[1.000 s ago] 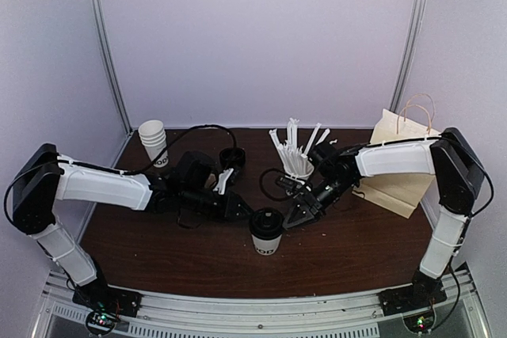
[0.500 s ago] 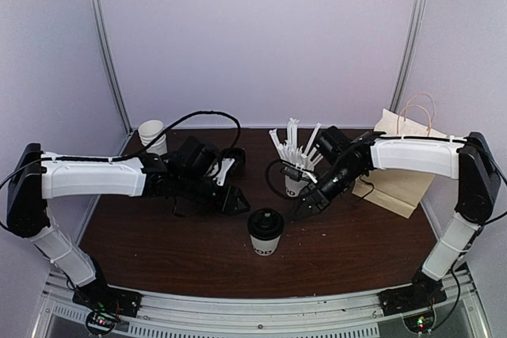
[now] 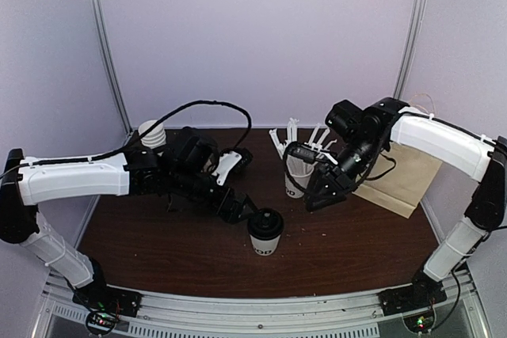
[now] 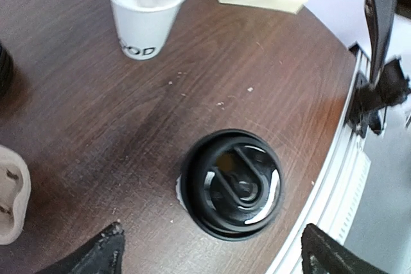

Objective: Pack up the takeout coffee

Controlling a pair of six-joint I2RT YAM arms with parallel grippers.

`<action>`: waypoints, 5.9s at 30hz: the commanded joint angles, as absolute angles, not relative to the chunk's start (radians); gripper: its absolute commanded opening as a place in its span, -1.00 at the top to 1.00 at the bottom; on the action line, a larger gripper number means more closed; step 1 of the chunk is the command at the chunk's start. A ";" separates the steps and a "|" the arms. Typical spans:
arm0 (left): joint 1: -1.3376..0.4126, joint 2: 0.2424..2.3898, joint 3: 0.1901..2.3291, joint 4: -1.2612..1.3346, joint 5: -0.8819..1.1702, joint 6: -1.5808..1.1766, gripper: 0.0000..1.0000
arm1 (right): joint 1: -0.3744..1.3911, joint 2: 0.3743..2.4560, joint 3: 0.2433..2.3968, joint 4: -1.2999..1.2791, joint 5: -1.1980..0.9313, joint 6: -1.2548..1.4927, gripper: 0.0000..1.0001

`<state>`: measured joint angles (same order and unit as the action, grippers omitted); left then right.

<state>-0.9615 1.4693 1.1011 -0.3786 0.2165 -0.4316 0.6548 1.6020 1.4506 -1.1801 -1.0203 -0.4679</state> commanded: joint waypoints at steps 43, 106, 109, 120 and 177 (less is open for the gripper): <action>-1.091 1.716 1.410 -0.651 -0.057 -0.220 -0.71 | 0.485 1.322 1.418 -1.277 -0.916 -0.613 -0.11; -0.899 1.647 1.099 -0.280 0.082 -0.613 -0.47 | 0.472 1.340 1.382 -1.152 -0.897 -0.499 -0.08; -0.908 1.504 0.936 -0.135 0.170 -0.435 -0.47 | 0.488 1.395 1.458 -1.176 -0.927 -0.494 -0.08; -0.946 1.220 0.603 0.270 0.315 -0.162 -0.54 | 0.698 1.612 1.679 -1.128 -0.924 -0.384 -0.32; -1.063 1.230 0.659 0.328 0.260 -0.115 -0.58 | 0.915 1.850 1.802 -1.100 -0.916 -0.260 -0.75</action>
<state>-1.0622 1.2510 0.6529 0.1661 0.2798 -0.1013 0.8822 1.8351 1.7855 -1.0985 -0.9005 -0.2436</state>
